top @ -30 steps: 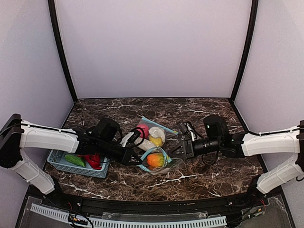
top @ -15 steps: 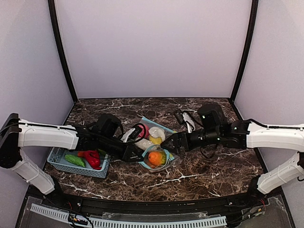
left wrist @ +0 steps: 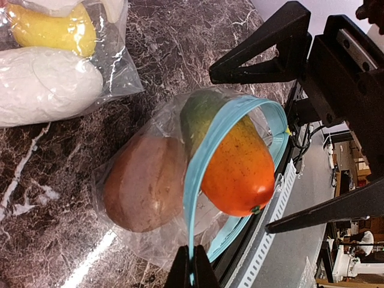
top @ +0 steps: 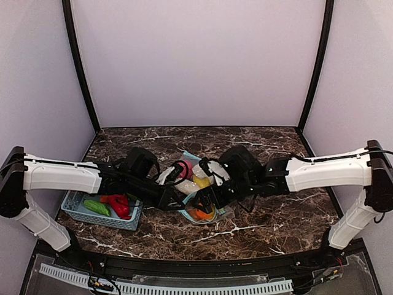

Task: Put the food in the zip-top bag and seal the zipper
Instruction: Adjust the fake fruit in the zipper food storage bag, then pass from the left arm to the right, then hold the zipper from the zipper food storage bag.

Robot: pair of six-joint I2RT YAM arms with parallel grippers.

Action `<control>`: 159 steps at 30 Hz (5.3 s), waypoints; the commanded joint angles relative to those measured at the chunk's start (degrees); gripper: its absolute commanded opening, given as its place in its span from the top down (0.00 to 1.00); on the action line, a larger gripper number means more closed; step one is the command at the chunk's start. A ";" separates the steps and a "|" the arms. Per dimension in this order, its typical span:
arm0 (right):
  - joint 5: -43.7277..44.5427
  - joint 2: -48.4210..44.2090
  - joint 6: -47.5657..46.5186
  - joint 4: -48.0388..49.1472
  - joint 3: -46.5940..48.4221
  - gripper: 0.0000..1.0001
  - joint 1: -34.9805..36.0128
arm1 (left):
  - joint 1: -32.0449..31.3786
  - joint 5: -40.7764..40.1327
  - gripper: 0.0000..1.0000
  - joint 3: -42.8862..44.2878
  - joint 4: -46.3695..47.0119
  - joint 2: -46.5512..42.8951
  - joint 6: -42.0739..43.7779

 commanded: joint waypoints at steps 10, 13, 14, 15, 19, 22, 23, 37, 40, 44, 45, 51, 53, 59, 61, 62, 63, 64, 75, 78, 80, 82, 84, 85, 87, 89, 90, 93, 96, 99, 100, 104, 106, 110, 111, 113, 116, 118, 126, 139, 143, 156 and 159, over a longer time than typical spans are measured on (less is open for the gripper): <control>12.57 3.41 2.22 -7.68 1.60 0.01 1.41 | -0.18 -1.59 0.99 2.90 -3.53 0.85 0.11; 15.28 4.58 4.24 -10.24 2.40 0.01 1.29 | -0.18 -1.80 0.99 3.59 -4.46 0.89 0.25; 15.98 4.90 4.75 -11.04 2.73 0.02 1.28 | -0.14 -1.88 0.99 3.72 -5.07 0.89 0.48; 16.50 5.22 5.07 -11.66 2.91 0.02 1.22 | -0.13 -2.10 0.99 4.03 -5.41 0.89 0.58; 15.85 5.40 4.82 -11.97 3.69 0.02 0.97 | -0.16 -2.75 0.99 4.75 -6.91 1.21 0.81; 13.65 4.15 3.58 -11.15 4.26 0.01 1.03 | -0.07 -4.26 0.99 5.24 -8.31 1.31 0.73; 12.31 3.09 3.04 -10.50 4.20 0.01 0.97 | 0.06 -4.47 0.99 5.40 -8.65 1.28 0.61; -0.55 -18.89 -3.88 4.48 -13.27 0.09 -1.83 | 4.39 -1.98 0.99 5.91 -11.13 1.32 2.37; -0.89 -22.80 -6.43 8.45 -19.06 0.18 -1.85 | 4.73 -1.70 0.99 6.18 -11.51 1.60 2.71; 0.56 -25.44 -7.61 13.86 -24.82 0.27 -1.90 | 4.80 -1.47 0.99 6.17 -11.55 1.57 3.01; 0.79 -25.37 -7.85 14.98 -25.53 0.28 -1.91 | 4.80 -1.58 0.99 6.14 -11.55 1.58 3.03; -1.84 -21.13 -9.95 18.41 -25.48 0.34 -1.78 | 4.76 -1.79 0.99 6.03 -11.47 1.39 3.05; -3.29 -20.17 -10.84 19.86 -25.74 0.33 -1.48 | 4.76 -1.87 0.99 6.14 -11.54 1.33 3.11; -5.21 -17.74 -12.29 20.58 -25.64 0.43 -1.14 | 4.76 -1.96 0.99 6.47 -11.50 1.48 3.31; -5.57 -17.11 -12.53 20.39 -25.47 0.47 -1.11 | 4.83 -2.07 0.99 6.54 -11.55 1.59 3.37; -5.52 -16.72 -12.66 20.20 -25.49 0.48 -1.05 | 4.83 -2.06 0.99 6.61 -11.59 1.64 3.39; -5.35 -16.26 -12.68 20.16 -25.55 0.49 -1.09 | 4.83 -2.06 0.99 6.63 -11.56 1.78 3.39; -5.07 -15.91 -12.64 20.28 -25.76 0.50 -1.05 | 4.87 -1.99 0.99 6.61 -11.60 1.86 3.40; -3.37 -16.03 -12.65 21.25 -26.83 0.82 -1.05 | 4.93 -2.23 0.99 6.90 -12.05 2.12 3.57; -2.92 -15.96 -12.85 21.05 -26.85 0.94 -1.05 | 4.98 -2.42 0.99 7.07 -12.20 2.09 3.62; -3.10 -15.95 -12.89 20.90 -26.85 1.00 -1.05 | 5.06 -2.75 0.99 7.12 -12.92 1.95 3.97; -3.27 -16.17 -12.79 20.58 -26.77 1.00 -1.10 | 5.36 -3.93 0.99 7.59 -14.84 1.68 5.00; -3.86 -16.79 -12.68 20.44 -26.63 1.00 -1.10 | 5.57 -5.81 0.99 8.06 -17.23 1.16 6.30; -4.36 -17.16 -12.67 20.31 -26.43 1.00 -1.08 | 5.64 -7.06 0.99 8.37 -17.99 0.94 7.15; -6.50 -17.28 -13.04 19.89 -25.70 1.00 -1.05 | 5.66 -8.05 0.99 8.37 -20.36 0.09 8.60; -9.08 -16.65 -13.30 18.78 -24.12 1.00 -1.04 | 5.63 -7.92 0.97 7.50 -21.41 -1.35 9.76; -10.53 -16.00 -13.44 18.31 -23.25 1.00 -1.00 | 5.58 -7.80 0.93 7.03 -21.57 -2.59 10.05; -13.73 -14.26 -13.56 18.49 -21.24 1.00 -0.83 | 4.48 -8.65 0.79 5.13 -21.70 -6.90 11.67; -16.50 -13.46 -13.32 20.38 -20.59 1.00 -0.70 | 3.23 -13.36 0.47 4.87 -23.81 -10.96 13.70; -18.51 -12.91 -13.38 21.50 -20.08 1.00 -0.73 | 2.14 -20.79 0.30 6.00 -26.16 -16.11 15.82; -18.80 -12.81 -13.38 21.74 -20.09 1.00 -0.62 | 1.90 -23.83 0.25 6.33 -26.67 -16.92 17.58; -19.45 -12.08 -13.25 22.87 -20.55 1.00 -0.72 | 0.41 -25.15 0.20 9.57 -24.70 -19.24 22.90; -19.80 -11.78 -12.85 23.91 -21.10 1.00 -0.70 | -0.37 -19.98 0.20 10.80 -21.46 -18.02 25.22; -21.39 -11.98 -11.52 27.18 -22.86 1.00 -1.15 | -4.89 -13.63 0.19 11.64 -12.88 -14.41 28.11; -22.09 -12.13 -11.27 27.79 -23.28 1.00 -1.48 | -5.39 -13.03 0.18 11.48 -9.35 -13.83 29.11; -23.62 -12.19 -10.72 28.71 -24.08 1.00 -2.38 | -6.07 -9.64 0.17 10.65 -3.44 -11.76 29.91; -25.94 -11.86 -10.39 29.29 -24.47 1.00 -3.60 | -6.19 -2.87 0.17 11.22 0.96 -6.81 29.08; -27.32 -11.53 -10.32 29.22 -24.38 1.00 -4.21 | -6.21 0.76 0.17 11.62 3.33 -4.15 28.99; -29.64 -12.10 -9.52 29.66 -24.71 1.00 -5.91 | -6.18 7.72 0.46 14.23 3.10 3.38 31.51; -30.51 -11.92 -8.06 29.84 -24.35 1.00 -6.52 | -6.23 15.53 0.67 16.81 1.32 10.57 32.23; -30.55 -11.96 -7.87 29.64 -24.21 1.00 -6.59 | -6.22 15.87 0.71 16.89 1.20 11.33 32.29; -30.56 -13.03 -6.40 31.66 -25.67 1.00 -6.85 | -6.30 14.58 0.78 17.33 -2.59 12.30 33.30; -30.70 -13.50 -6.35 31.80 -25.92 1.00 -7.02 | -6.60 13.15 0.77 17.78 -4.29 12.50 34.13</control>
